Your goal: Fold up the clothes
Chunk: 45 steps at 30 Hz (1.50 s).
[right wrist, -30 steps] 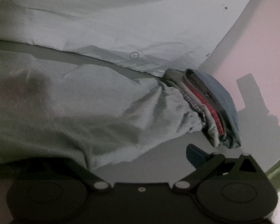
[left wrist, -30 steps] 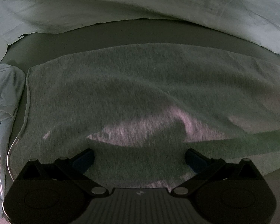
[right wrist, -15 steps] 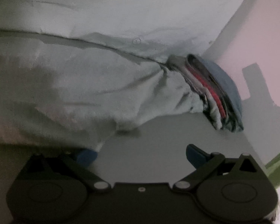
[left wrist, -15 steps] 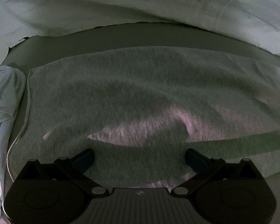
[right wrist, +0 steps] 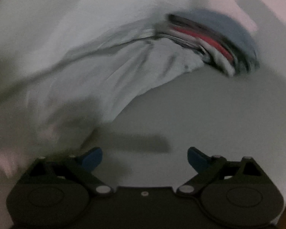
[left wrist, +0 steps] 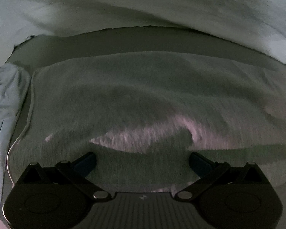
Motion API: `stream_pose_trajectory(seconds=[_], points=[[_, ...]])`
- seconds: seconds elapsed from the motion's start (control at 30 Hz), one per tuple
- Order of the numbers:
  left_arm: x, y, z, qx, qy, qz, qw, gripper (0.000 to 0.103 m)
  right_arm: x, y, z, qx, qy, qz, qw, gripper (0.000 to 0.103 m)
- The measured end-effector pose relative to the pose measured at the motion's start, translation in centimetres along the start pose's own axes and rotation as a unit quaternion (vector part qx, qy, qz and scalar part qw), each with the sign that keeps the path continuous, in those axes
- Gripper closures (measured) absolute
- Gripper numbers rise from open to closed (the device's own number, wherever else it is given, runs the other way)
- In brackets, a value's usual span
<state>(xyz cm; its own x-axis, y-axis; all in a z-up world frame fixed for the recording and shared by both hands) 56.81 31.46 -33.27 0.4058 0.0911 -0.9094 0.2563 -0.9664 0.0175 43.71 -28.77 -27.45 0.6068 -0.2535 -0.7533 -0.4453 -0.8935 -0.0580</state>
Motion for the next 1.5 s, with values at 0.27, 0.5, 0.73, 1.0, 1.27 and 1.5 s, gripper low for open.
stream_pose_trajectory(seconds=[0.27,0.5,0.73,1.0,1.27,1.5], points=[[-2.4,4.6,-0.9,-0.069,0.041,-0.025,0.9964,0.000,8.4,9.8,-10.8,0.169,0.051,-0.017,0.984,0.039],[-1.1,11.2,-1.0,-0.034,0.024,-0.032,0.9986,0.000,15.3,10.1,-15.1,0.190,0.027,-0.009,0.981,0.022],[-0.4,12.9,-0.5,-0.059,0.017,-0.034,0.9975,0.000,12.9,9.8,-16.5,0.083,0.084,0.005,0.993,0.085],[-0.8,12.5,0.2,-0.049,0.012,-0.018,0.9986,0.000,14.0,14.5,-14.1,0.064,0.036,0.044,0.996,0.051],[-1.7,12.8,1.1,-0.010,0.033,0.005,0.9994,0.000,8.0,8.8,-11.5,0.005,0.054,0.029,0.998,0.064],[-2.0,12.6,1.2,0.031,0.044,0.037,0.9979,0.000,1.6,-3.1,-5.5,-0.074,0.031,-0.086,0.993,0.084]])
Point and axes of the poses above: each gripper's, at about its wrist camera, not at the fingertips, and x roughly the way its jaws point, y to its right, z to its underside, the point moved 7 cm from there along x, roughly the way its jaws point, and after that the axes turned 3 degrees about -x, right-handed, at the moved point
